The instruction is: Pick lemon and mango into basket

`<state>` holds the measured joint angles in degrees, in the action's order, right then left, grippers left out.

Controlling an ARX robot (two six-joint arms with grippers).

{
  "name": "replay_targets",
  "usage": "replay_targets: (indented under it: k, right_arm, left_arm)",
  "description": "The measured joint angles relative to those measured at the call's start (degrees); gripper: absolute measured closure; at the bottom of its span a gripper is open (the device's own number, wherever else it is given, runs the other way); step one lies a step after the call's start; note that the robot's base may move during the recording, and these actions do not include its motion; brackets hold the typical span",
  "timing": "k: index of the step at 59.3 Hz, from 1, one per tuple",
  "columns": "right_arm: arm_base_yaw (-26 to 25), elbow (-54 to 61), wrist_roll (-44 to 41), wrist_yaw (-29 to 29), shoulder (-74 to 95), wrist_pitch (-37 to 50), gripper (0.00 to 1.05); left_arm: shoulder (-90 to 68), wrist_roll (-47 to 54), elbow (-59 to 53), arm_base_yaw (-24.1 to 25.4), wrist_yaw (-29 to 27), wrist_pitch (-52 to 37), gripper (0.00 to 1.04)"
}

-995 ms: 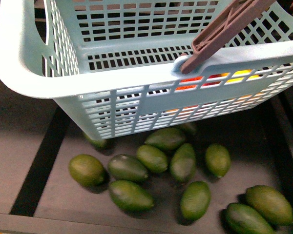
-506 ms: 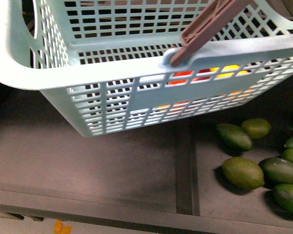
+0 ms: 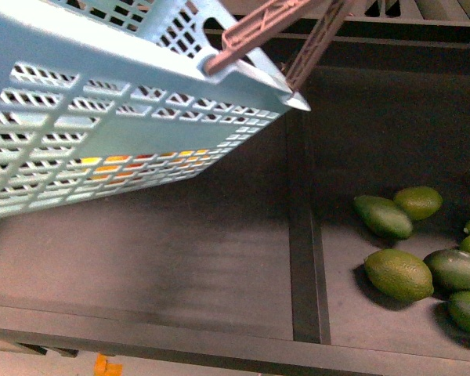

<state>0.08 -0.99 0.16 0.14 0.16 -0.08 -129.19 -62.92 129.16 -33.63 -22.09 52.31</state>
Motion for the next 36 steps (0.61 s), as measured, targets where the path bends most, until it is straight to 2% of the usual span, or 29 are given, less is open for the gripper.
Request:
replay_targets:
  k: [7, 15, 22, 36]
  right_arm:
    - [0.0, 0.0, 0.0, 0.0, 0.0, 0.0, 0.09]
    - [0.0, 0.0, 0.0, 0.0, 0.0, 0.0, 0.09]
    - [0.0, 0.0, 0.0, 0.0, 0.0, 0.0, 0.09]
    - [0.0, 0.0, 0.0, 0.0, 0.0, 0.0, 0.09]
  left_arm:
    - [-6.7, -4.5, 10.2, 3.2, 2.6, 1.8, 1.00]
    - [-19.6, -14.5, 26.3, 6.6, 6.3, 3.3, 1.00]
    - [-25.0, -17.6, 31.7, 8.4, 8.3, 3.4, 1.00]
    - [-28.7, -14.8, 34.7, 12.2, 9.5, 0.4, 1.00]
